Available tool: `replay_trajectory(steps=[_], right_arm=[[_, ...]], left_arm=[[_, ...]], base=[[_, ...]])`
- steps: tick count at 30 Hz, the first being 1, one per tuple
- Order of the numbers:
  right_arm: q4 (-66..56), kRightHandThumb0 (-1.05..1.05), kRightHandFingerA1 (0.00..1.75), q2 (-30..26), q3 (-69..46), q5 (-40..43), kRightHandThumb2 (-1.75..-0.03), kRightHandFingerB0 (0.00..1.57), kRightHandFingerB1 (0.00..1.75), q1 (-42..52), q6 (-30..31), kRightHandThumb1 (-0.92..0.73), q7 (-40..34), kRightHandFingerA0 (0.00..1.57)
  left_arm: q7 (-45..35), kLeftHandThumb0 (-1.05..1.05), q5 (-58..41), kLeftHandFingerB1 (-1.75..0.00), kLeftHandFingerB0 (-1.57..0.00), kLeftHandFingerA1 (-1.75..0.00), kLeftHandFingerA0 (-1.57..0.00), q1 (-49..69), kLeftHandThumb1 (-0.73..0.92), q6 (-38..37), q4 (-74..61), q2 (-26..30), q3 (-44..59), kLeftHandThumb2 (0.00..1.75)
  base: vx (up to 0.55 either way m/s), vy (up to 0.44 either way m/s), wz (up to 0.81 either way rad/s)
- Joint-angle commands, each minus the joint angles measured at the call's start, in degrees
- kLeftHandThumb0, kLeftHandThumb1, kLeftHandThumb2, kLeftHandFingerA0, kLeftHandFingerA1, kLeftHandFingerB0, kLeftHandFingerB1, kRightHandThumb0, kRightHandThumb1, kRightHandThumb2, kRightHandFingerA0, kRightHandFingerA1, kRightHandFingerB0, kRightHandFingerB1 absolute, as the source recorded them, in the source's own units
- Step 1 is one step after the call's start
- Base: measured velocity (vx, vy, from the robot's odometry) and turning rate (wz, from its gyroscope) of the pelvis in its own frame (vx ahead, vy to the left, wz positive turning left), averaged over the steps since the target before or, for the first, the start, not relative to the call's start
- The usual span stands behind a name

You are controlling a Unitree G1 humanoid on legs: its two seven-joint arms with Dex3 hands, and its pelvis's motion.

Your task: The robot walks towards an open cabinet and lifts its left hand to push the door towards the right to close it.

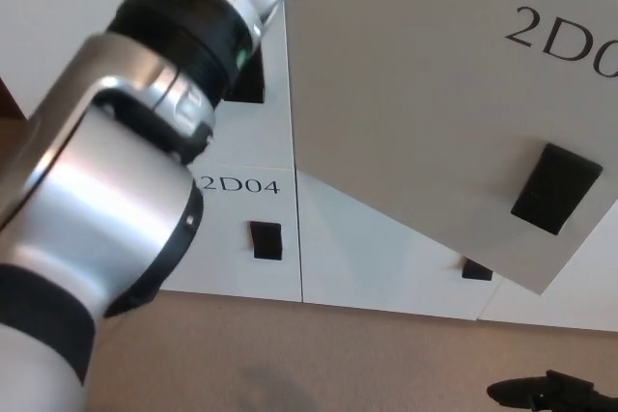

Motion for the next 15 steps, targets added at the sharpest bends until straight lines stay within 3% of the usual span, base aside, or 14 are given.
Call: replay_trajectory(steps=[1, 3, 6, 10, 13, 15], right_arm=[[-2.26, -0.44, 0.57, -1.57, 0.53, 0.56, -0.62, 0.68, 0.52, 1.33, -2.45, -0.70, 1.99, 0.87], [-1.74, -0.36, 0.62, -1.68, 0.76, 1.22, -0.61, 0.75, 0.55, 1.16, -3.05, -0.70, 2.78, 0.90], [-1.08, -0.36, 0.58, -1.59, 1.20, 1.26, -0.63, 0.74, 0.56, 0.77, -3.06, -0.70, 3.13, 0.88], [-0.78, -0.39, 0.58, -1.75, 1.37, 1.28, -0.63, 0.74, 0.56, 0.24, -1.81, -0.70, 3.63, 0.88], [0.78, -0.36, 0.57, -1.97, 1.30, 1.76, -0.62, 0.73, 0.56, -0.81, -2.07, -0.70, 4.28, 0.88], [1.82, -0.36, 0.57, -1.88, 1.37, 2.13, -0.62, 0.73, 0.56, -1.51, -2.51, -0.70, 4.59, 0.88]], left_arm=[[-30.77, -0.38, -15.06, -0.40, -0.52, -0.46, -0.58, 30.52, 0.66, 13.80, -77.27, 30.47, -9.43, 0.60], [-34.42, -0.37, -24.73, -0.39, -0.50, -0.48, -0.61, 36.23, 0.65, 15.79, -93.14, 43.94, -0.83, 0.59], [-38.33, -0.39, -34.09, -0.40, -0.49, -0.48, -0.60, 42.86, 0.67, 15.10, -101.84, 52.64, 12.14, 0.59], [-42.35, -0.36, -42.66, -0.42, -0.51, -0.49, -0.59, 53.19, 0.69, 10.49, -104.11, 52.33, 30.59, 0.61], [-49.69, -0.39, -57.61, -0.45, -0.58, -0.49, -0.64, 61.72, 0.70, 13.04, -101.05, 46.76, 56.94, 0.61], [-52.52, -0.39, -63.37, -0.45, -0.58, -0.49, -0.64, 64.37, 0.70, 14.33, -99.28, 45.45, 65.57, 0.61]], base=[[0.00, 0.000, 0.00], [0.00, 0.000, 0.00], [0.00, 0.000, 0.00], [0.00, 0.000, 0.00], [0.00, 0.000, 0.00], [0.00, 0.000, 0.00]])
